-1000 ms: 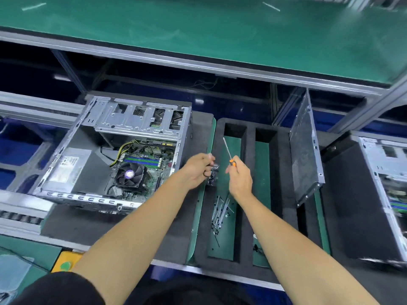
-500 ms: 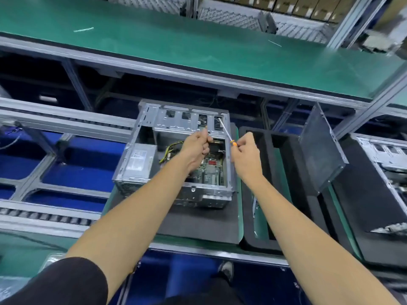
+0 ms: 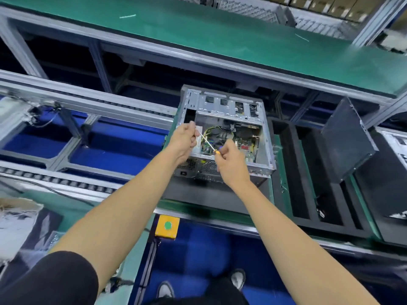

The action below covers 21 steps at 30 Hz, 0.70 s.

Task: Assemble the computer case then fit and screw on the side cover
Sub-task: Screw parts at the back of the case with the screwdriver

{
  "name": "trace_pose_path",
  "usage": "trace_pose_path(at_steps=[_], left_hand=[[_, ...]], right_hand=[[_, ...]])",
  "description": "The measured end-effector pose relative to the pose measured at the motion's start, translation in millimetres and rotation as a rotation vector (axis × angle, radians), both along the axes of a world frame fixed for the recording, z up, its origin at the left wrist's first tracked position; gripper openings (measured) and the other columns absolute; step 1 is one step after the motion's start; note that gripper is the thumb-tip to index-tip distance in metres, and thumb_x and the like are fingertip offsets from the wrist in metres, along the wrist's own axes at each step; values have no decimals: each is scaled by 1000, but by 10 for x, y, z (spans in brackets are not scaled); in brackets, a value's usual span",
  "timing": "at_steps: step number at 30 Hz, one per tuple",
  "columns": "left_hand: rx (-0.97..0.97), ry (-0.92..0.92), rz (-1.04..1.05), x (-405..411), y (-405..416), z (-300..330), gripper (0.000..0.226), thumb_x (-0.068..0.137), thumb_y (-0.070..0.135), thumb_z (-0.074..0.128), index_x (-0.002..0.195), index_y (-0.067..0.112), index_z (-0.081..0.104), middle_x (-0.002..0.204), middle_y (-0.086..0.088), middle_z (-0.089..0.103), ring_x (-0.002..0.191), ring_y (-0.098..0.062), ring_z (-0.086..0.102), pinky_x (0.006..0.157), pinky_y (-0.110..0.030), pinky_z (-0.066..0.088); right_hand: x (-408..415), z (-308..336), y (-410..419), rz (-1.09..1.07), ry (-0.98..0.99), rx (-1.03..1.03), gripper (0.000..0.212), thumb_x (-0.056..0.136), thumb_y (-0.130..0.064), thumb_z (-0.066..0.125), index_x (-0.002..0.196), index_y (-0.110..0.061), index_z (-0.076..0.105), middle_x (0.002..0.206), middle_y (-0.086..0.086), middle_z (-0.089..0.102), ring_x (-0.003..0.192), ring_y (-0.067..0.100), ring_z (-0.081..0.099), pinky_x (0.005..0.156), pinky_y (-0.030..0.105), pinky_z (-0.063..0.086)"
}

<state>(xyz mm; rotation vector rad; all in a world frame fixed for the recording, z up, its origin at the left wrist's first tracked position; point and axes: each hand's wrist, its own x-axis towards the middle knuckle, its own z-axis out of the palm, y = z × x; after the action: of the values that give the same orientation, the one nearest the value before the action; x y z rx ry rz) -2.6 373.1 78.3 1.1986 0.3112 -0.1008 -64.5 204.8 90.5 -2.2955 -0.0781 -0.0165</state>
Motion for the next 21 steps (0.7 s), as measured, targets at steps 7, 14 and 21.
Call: trace_pose_path(at_steps=[7,14,21], left_hand=[[-78,8,-131,-276,203,-32,23,107,23,48,87,13,50,71,2,48,54,-5,32,47,-17,28],[-121,66,-120,-517,283,-194,22,102,27,59,84,15,53,67,4,50,54,-6,32,47,-18,28],[-111,178,-44,-690,190,-377,17,96,26,69,85,15,62,64,4,47,50,-6,31,43,-18,27]], right_hand=[[-261,-50,228,-11,39,42,22,95,-19,52,83,-22,35,72,20,63,64,37,60,62,47,49],[-500,-213,313,-27,102,158,19,92,-19,53,81,-21,37,57,7,63,47,13,51,56,34,44],[-734,-413,386,-88,167,223,22,94,-18,53,80,-20,36,60,5,65,47,5,52,54,31,41]])
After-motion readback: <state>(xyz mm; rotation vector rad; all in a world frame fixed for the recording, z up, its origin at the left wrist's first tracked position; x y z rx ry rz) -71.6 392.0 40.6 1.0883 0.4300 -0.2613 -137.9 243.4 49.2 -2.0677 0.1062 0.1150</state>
